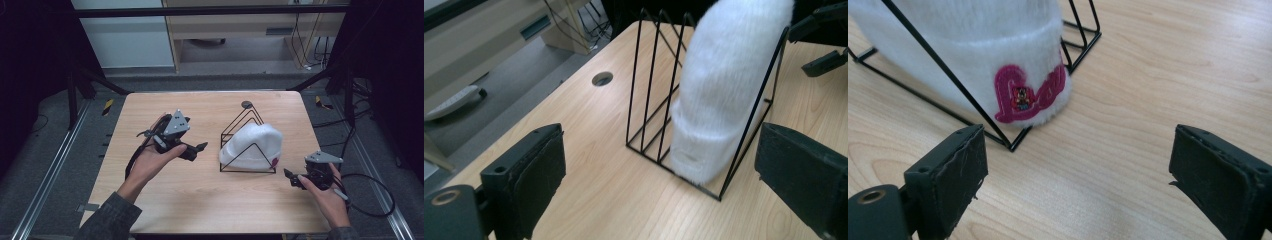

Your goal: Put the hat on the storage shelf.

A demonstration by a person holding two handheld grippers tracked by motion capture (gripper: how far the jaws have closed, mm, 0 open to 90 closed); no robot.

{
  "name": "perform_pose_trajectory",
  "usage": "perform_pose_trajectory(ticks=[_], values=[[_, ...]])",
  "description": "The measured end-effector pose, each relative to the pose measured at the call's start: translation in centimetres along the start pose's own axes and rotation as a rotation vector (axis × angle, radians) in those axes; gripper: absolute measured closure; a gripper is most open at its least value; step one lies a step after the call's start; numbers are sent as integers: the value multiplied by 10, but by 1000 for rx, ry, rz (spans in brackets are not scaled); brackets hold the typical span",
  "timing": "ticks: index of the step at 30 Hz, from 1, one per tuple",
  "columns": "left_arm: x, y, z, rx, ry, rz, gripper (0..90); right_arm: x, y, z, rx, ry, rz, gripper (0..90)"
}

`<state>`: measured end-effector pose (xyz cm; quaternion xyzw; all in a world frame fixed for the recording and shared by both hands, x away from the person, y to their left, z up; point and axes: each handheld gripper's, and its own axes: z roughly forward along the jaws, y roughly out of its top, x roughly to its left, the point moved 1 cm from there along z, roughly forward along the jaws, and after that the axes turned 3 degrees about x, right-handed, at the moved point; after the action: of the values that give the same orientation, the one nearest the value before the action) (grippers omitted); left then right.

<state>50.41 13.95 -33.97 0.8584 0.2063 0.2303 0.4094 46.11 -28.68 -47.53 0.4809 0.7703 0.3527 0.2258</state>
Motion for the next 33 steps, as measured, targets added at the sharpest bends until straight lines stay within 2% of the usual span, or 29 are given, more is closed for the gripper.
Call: perform_pose_trajectory(ticks=[1,8,9,13,15,16,17,20,21,23,26,27,29,33], values=[[0,0,0,0,0,0,55,0,-1,1,5,-1,-3,85],[3,-28,-8,36,9,-24,54,0,-6,3,20,4,-2,82],[4,-39,-8,48,13,-39,53,0,-8,5,31,7,-2,83],[9,-61,-9,82,25,-65,53,0,-10,7,48,13,2,87],[10,-65,-9,80,24,-77,53,0,-10,8,52,15,7,88],[12,-77,-10,92,28,-92,53,1,-10,9,55,10,3,98],[12,-77,-10,92,28,-92,53,1,-10,9,56,8,3,102],[14,-97,-11,117,32,-126,53,0,-11,11,64,4,5,113],[14,-97,-11,117,32,-126,53,0,-11,11,64,4,5,113],[17,-113,-12,132,35,-150,53,-1,-12,11,74,5,10,119],[19,-122,-12,139,32,-171,53,-1,-13,11,76,5,3,121],[21,-131,-13,152,30,-186,53,-1,-14,11,80,5,3,121],[22,-138,-14,159,34,-197,53,-1,-14,11,88,3,-1,121],[27,-155,-14,202,54,-212,53,-2,-16,12,93,8,-9,120]])
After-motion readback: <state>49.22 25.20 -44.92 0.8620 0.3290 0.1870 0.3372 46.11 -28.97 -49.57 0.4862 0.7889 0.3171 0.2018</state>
